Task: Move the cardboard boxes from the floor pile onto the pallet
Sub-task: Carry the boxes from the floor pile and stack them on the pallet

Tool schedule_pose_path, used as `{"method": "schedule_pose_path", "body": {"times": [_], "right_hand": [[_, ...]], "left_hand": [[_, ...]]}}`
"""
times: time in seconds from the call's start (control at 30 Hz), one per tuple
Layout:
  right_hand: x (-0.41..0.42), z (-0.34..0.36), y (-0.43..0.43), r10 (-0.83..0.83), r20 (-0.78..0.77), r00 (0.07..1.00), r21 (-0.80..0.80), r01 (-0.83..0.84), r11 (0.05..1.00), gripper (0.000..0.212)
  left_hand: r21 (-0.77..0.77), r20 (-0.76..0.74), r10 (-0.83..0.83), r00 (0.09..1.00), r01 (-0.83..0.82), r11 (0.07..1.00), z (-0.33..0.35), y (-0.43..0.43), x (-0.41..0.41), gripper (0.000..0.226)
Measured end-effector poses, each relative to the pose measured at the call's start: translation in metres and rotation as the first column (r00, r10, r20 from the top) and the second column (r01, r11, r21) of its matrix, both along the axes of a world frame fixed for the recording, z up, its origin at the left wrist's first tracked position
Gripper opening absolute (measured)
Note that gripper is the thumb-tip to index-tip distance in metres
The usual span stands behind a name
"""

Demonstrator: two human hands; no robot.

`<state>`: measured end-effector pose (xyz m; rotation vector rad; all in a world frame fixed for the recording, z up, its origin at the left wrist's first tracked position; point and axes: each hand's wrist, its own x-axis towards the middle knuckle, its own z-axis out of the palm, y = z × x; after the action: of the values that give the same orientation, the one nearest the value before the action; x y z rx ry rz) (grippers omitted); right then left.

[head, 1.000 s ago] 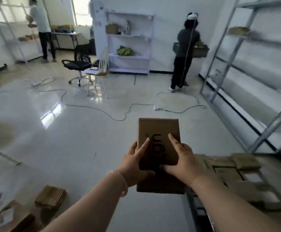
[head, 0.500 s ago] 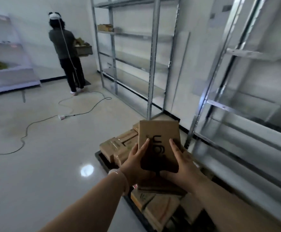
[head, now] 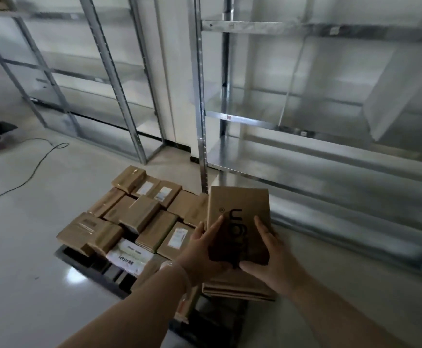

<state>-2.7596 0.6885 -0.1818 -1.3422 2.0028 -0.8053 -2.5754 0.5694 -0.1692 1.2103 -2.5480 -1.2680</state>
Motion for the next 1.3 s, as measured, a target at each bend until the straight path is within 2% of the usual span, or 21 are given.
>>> {"method": "schedule_pose_path", "body": {"times": [0.13,0.3,0.47,0.6,0.87,1.0,1.1,1.3], "right_hand": [[-0.025,-0.027,0.003,-0.117,0.052,0.992,0.026,0.116,0.993,0.108],[-0.054,-0.064,-0.015,-0.248,0.119,0.962,0.158,0.228,0.961,0.107],[-0.082,-0.109,-0.04,-0.396,0.103,0.912,0.268,0.358,0.895,0.108],[-0.111,-0.146,-0.053,-0.46,0.125,0.879,0.323,0.402,0.857,0.106],[-0.203,-0.262,-0.112,-0.473,0.174,0.863,0.436,0.363,0.823,0.101],[-0.252,-0.344,-0.157,-0.427,0.162,0.889,0.434,0.325,0.84,0.102],[-0.28,-0.407,-0.191,-0.373,0.143,0.917,0.421,0.285,0.861,0.103],[-0.315,-0.516,-0.246,-0.303,0.125,0.945,0.441,0.221,0.87,0.105]], "left_hand": [[0.016,-0.001,-0.055,0.999,0.055,0.998,-0.032,-0.009,-0.037,0.099],[0.147,-0.066,-0.099,0.993,0.108,0.983,-0.079,-0.037,-0.076,0.092],[0.243,-0.005,-0.263,0.965,0.256,0.935,-0.123,-0.077,-0.117,0.097],[0.27,-0.005,-0.303,0.953,0.293,0.917,-0.164,-0.091,-0.152,0.098],[0.365,0.048,-0.14,0.989,0.113,0.924,-0.284,-0.132,-0.243,0.088],[0.287,0.091,-0.071,0.993,0.042,0.957,-0.354,-0.164,-0.287,0.081],[0.232,0.196,-0.053,0.979,0.006,0.973,-0.41,-0.192,-0.315,0.079],[0.143,0.293,-0.004,0.956,-0.04,0.989,-0.522,-0.234,-0.349,0.078]]}}
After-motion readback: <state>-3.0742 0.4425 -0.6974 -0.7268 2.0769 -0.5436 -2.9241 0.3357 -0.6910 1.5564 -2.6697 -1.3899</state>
